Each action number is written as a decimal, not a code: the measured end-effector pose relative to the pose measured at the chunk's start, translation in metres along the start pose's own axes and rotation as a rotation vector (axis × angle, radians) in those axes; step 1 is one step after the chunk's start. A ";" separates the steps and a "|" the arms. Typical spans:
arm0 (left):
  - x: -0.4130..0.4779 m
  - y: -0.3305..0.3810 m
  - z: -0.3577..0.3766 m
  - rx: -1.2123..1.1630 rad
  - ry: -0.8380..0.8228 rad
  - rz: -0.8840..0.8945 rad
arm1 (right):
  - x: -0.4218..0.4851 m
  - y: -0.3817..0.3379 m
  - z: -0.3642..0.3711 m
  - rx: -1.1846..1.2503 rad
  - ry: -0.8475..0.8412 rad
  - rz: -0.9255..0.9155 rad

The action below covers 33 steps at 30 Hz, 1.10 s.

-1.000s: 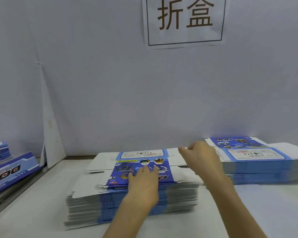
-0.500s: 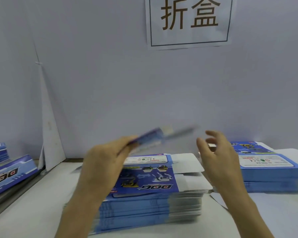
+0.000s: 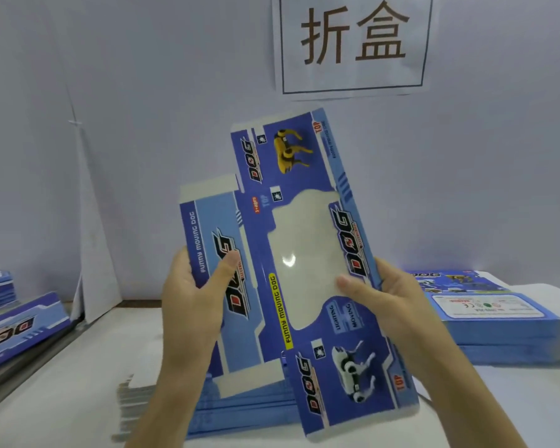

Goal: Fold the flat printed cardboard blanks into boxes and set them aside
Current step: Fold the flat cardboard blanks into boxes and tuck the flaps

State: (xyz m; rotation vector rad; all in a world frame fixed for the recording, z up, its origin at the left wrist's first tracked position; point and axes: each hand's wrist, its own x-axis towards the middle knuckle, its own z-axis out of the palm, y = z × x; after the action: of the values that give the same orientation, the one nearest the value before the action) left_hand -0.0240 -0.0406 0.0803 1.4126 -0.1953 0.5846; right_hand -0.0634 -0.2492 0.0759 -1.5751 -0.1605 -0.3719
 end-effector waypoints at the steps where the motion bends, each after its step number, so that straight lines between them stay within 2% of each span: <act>1: -0.002 -0.001 0.003 0.066 0.004 0.034 | -0.002 -0.001 0.004 0.010 0.030 -0.017; 3: -0.010 0.000 0.010 0.266 -0.047 0.164 | -0.006 -0.003 0.018 -0.018 0.144 -0.131; 5: -0.020 0.004 0.017 0.217 -0.286 0.219 | -0.013 -0.005 0.036 -0.211 0.221 -0.337; 7: -0.029 0.011 0.022 -0.056 -0.549 0.083 | -0.020 -0.009 0.051 -0.325 0.066 -0.489; 8: -0.031 0.014 0.023 -0.184 -0.586 -0.013 | -0.023 -0.010 0.053 -0.393 -0.071 -0.512; 10: -0.029 0.015 0.022 -0.296 -0.465 -0.148 | -0.025 -0.011 0.048 -0.557 -0.317 -0.459; 12: -0.021 0.013 0.016 -0.324 -0.269 -0.204 | -0.022 -0.013 0.036 -0.523 -0.402 -0.326; 13: -0.015 0.010 0.012 -0.320 -0.209 -0.209 | -0.019 -0.013 0.029 -0.491 -0.342 -0.303; 15: -0.005 0.008 0.004 -0.289 -0.167 -0.201 | -0.011 -0.007 0.019 -0.577 -0.060 -0.320; 16: -0.002 0.006 0.001 -0.269 -0.162 -0.189 | -0.007 -0.003 0.014 -0.612 0.088 -0.278; 17: -0.001 0.002 0.000 -0.234 -0.158 -0.170 | -0.004 -0.001 0.009 -0.540 0.185 -0.172; 19: 0.001 -0.006 0.001 -0.091 -0.146 -0.106 | 0.001 -0.001 0.001 -0.208 0.184 0.017; 20: 0.000 -0.010 0.002 0.011 -0.145 -0.058 | 0.002 0.000 -0.003 -0.082 0.154 0.046; 22: -0.004 -0.015 0.006 0.288 -0.213 0.023 | 0.002 -0.001 -0.004 -0.001 0.162 0.004; 24: -0.009 -0.018 0.010 0.577 -0.373 0.056 | 0.002 -0.001 -0.002 0.034 0.220 -0.064; 25: -0.012 -0.019 0.012 0.646 -0.446 0.060 | 0.003 0.000 -0.001 0.034 0.244 -0.084; 27: -0.015 -0.021 0.015 0.662 -0.507 0.033 | 0.003 0.001 0.000 0.026 0.276 -0.098; 30: -0.012 -0.024 0.015 0.646 -0.442 0.018 | 0.003 0.001 -0.003 0.012 0.267 -0.115; 33: -0.009 -0.025 0.012 0.650 -0.392 0.097 | 0.004 0.001 -0.003 -0.008 0.230 -0.143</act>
State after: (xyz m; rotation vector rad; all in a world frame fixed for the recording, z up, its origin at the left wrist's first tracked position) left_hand -0.0170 -0.0557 0.0560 2.1572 -0.4120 0.4611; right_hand -0.0601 -0.2524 0.0762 -1.5204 -0.0937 -0.6622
